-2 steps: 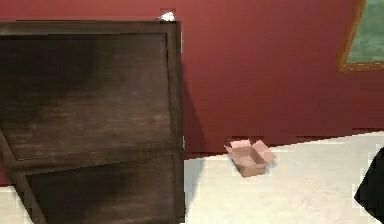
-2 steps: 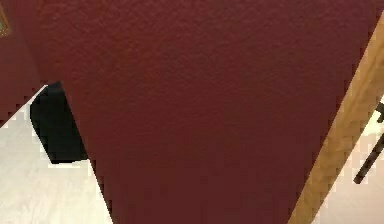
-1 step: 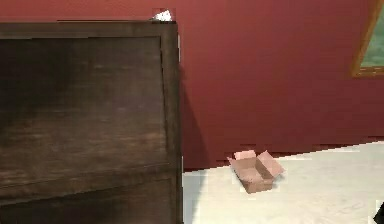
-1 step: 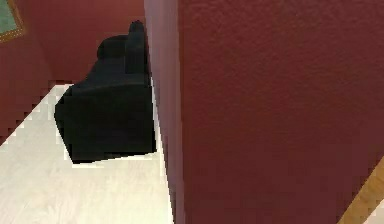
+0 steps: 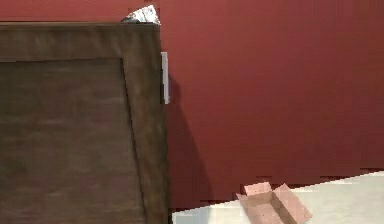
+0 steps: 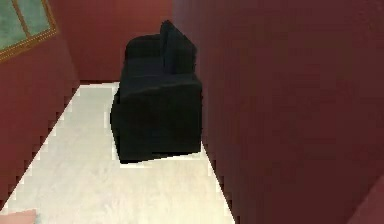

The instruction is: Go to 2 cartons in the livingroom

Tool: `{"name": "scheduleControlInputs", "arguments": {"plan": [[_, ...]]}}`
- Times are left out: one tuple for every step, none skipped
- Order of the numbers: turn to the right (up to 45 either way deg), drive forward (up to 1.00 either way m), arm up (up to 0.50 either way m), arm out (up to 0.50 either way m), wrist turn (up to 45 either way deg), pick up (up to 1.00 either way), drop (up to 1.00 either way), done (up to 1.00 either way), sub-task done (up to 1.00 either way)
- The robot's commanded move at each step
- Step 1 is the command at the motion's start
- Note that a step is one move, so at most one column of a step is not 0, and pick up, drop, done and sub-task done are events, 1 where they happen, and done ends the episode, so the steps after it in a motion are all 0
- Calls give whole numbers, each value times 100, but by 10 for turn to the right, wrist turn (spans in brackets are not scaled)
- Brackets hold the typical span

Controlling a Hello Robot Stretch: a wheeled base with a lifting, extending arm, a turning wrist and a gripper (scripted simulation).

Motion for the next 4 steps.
{"name": "scheduleControlInputs", "arguments": {"plan": [[-180, 0, 0, 0, 0, 0, 0, 0, 0], [0, 0, 0, 0, 0, 0, 0, 0, 100], [450, 0, 0, 0, 0, 0, 0, 0, 0], [240, 0, 0, 0, 0, 0, 0, 0, 0]]}}
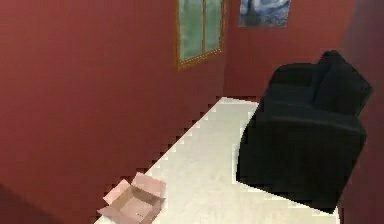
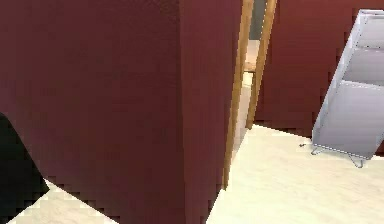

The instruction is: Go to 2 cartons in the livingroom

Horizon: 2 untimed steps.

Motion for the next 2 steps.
{"name": "scheduleControlInputs", "arguments": {"plan": [[0, 15, 0, 0, 0, 0, 0, 0, 0], [-180, 0, 0, 0, 0, 0, 0, 0, 0]]}}
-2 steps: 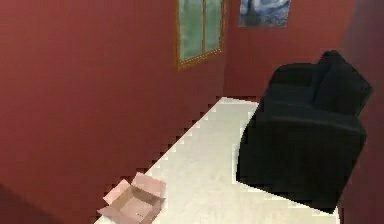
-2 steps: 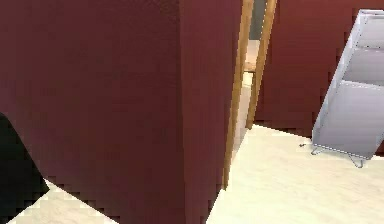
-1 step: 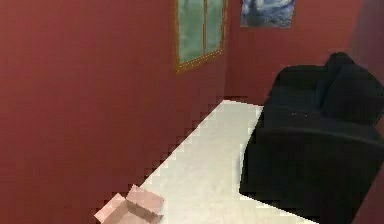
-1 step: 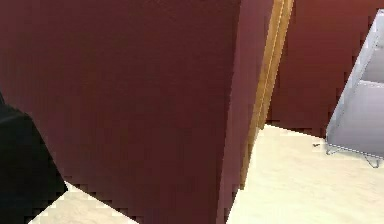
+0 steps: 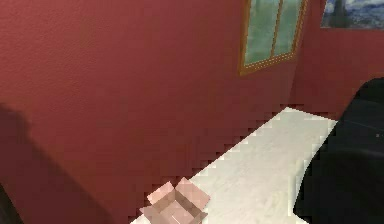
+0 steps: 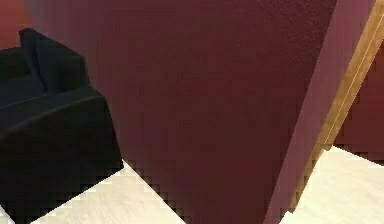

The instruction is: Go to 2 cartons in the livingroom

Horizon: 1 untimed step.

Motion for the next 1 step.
{"name": "scheduleControlInputs", "arguments": {"plan": [[0, 0, 0, 0, 0, 0, 0, 100, 0]]}}
